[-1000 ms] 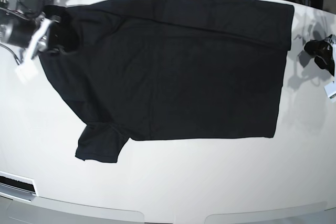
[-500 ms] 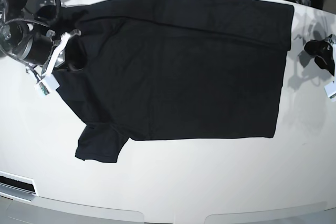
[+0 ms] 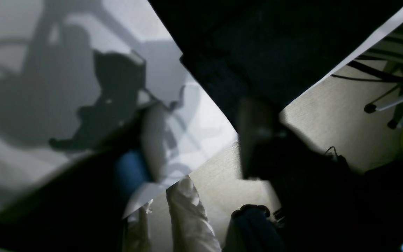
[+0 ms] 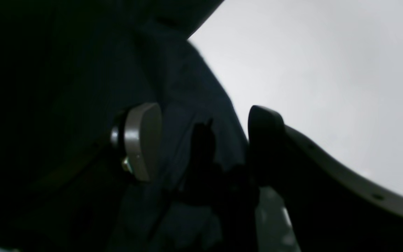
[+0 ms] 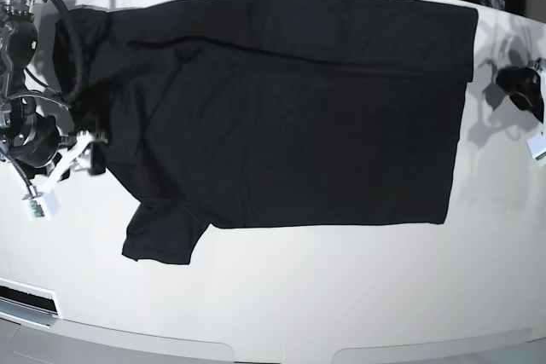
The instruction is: Layout the t-shirt on the table in an organized manner, then fold the t-shirt properly
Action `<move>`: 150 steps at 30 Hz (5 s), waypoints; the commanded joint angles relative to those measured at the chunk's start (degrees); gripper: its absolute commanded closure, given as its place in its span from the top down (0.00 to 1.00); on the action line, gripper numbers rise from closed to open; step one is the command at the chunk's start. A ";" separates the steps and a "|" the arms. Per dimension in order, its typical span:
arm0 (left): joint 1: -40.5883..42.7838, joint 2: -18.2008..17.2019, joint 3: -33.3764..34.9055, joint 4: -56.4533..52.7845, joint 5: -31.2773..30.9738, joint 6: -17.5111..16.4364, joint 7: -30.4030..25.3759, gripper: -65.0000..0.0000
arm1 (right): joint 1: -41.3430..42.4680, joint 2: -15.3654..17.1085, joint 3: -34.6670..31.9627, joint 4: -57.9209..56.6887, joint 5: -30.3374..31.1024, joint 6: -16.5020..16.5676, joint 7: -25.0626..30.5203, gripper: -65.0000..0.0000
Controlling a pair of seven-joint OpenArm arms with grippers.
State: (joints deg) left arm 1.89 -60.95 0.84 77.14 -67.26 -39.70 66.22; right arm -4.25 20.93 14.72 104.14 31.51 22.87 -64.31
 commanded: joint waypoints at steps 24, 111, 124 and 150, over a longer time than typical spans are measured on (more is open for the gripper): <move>-0.79 -2.05 -0.59 0.46 -0.74 -0.30 0.17 0.00 | -19.47 4.83 13.09 0.70 23.47 11.69 -7.15 0.54; -2.69 16.94 -0.59 0.48 -2.84 -0.30 -2.71 0.00 | -23.21 -7.10 13.03 -0.79 -5.33 -1.46 10.32 0.60; -2.71 16.00 -0.59 0.48 -2.82 -0.30 -1.90 0.00 | -22.58 -5.46 13.09 1.16 -4.57 3.54 4.57 0.00; 9.29 12.22 -0.66 6.10 -5.77 -0.30 4.11 0.00 | -22.71 -4.59 13.07 4.39 -4.48 5.66 1.70 0.00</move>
State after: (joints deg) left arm 11.75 -47.57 0.93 82.50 -71.40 -39.68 70.91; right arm -26.96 15.51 27.33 107.48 26.59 28.53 -63.46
